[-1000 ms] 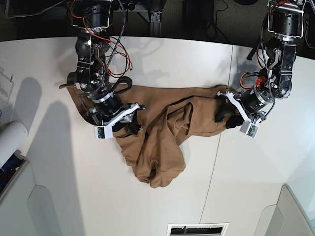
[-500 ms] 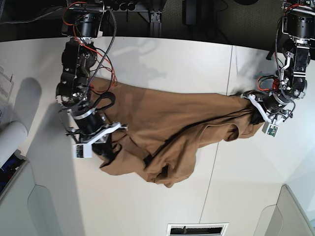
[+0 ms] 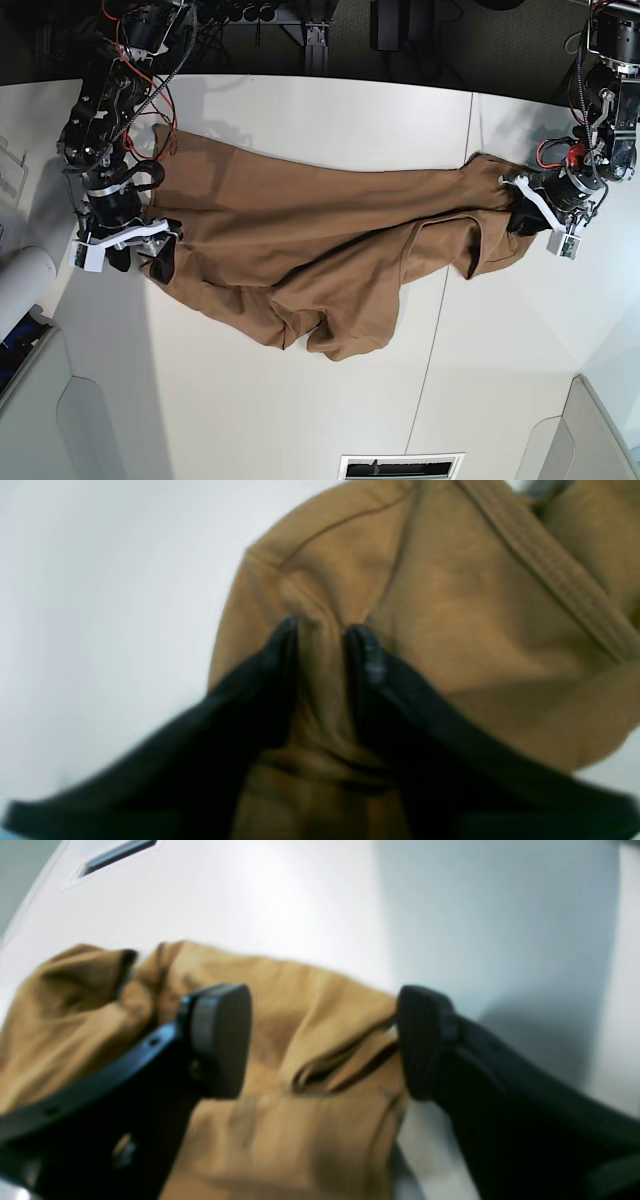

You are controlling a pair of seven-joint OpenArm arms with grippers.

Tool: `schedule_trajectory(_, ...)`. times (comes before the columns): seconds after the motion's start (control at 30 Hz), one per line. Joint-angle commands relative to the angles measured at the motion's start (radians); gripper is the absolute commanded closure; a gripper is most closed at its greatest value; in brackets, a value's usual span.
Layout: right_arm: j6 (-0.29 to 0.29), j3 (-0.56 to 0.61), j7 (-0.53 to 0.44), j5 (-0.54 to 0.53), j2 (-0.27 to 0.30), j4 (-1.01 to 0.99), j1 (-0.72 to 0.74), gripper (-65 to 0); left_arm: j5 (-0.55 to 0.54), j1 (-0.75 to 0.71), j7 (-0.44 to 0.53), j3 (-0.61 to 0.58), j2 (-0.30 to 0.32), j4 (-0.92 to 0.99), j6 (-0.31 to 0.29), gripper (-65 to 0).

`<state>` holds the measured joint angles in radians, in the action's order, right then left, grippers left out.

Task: Layout the t-shirt on the table in an organized manner, then fold the t-shirt properly
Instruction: 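Lift the shirt with both grippers and pull the edges apart, then release with the left gripper and regrasp the shirt further along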

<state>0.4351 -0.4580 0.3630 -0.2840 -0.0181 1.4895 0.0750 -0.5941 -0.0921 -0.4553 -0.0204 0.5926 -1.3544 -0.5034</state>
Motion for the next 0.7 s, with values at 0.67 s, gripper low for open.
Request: schedule_trajectory(0.67,0.112,0.007,0.053,-0.165,-0.045,0.019,-0.102,-44.5,-0.01,0.021,-0.007,-0.077,0.001,-0.37,-0.109,-41.9)
